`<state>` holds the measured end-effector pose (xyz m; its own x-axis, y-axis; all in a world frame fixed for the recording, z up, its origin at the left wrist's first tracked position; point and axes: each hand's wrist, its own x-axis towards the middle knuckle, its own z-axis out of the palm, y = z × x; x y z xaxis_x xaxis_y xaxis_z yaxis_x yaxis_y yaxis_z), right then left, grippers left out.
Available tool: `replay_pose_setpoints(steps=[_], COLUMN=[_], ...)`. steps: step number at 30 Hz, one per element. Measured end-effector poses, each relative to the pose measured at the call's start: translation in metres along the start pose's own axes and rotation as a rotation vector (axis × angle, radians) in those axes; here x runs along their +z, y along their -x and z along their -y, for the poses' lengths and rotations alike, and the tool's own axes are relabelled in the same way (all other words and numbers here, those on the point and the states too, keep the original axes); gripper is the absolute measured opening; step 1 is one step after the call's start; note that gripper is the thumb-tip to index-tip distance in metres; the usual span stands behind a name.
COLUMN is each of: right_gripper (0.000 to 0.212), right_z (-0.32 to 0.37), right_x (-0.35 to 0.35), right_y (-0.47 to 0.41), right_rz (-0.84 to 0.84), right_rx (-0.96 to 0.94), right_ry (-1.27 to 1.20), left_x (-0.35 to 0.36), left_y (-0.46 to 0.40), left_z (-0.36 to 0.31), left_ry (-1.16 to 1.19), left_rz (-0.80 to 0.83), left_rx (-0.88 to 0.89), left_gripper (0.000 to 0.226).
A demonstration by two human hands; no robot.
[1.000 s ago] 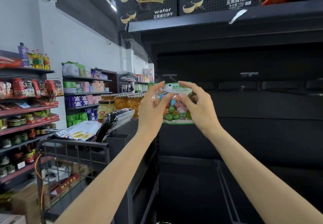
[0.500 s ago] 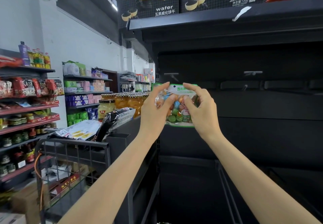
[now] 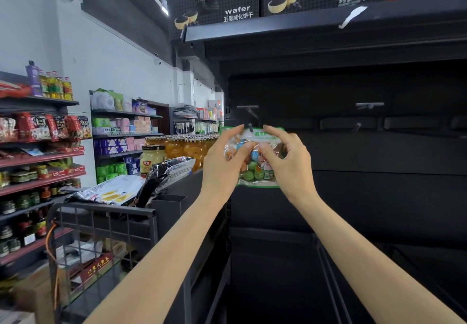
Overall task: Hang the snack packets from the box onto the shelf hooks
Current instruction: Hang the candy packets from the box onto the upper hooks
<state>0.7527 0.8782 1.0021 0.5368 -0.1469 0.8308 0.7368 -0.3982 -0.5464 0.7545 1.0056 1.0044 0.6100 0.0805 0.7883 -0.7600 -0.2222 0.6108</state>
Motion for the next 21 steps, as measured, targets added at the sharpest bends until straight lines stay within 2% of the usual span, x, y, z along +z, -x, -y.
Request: replay_pose_setpoints(steps=[2,6,14,21], right_gripper=[0.039,0.052,0.066,0.076], right_z=[-0.007,-0.022,-0.062,-0.09], right_x=[0.003,0.008,0.028,0.034], right_y=[-0.001,-0.013,-0.051,-0.069], right_rz=[0.017,0.046,0.154,0.316], right_rx=[0.016,0.035,0.132,0.205], right_ry=[0.003,0.077,0.266,0.49], left_x=[0.002,0.007,0.04,0.053], left_y=[-0.004,-0.023,-0.084,-0.106], left_z=[0.007,0.016,0.064,0.079], left_ry=[-0.035,-0.314,-0.868,-0.897], left_rz=[0.034,0.064,0.373,0.423], left_rx=[-0.016,-0.048,-0.072,-0.099], left_gripper=[0.034,0.041,0.046,0.046])
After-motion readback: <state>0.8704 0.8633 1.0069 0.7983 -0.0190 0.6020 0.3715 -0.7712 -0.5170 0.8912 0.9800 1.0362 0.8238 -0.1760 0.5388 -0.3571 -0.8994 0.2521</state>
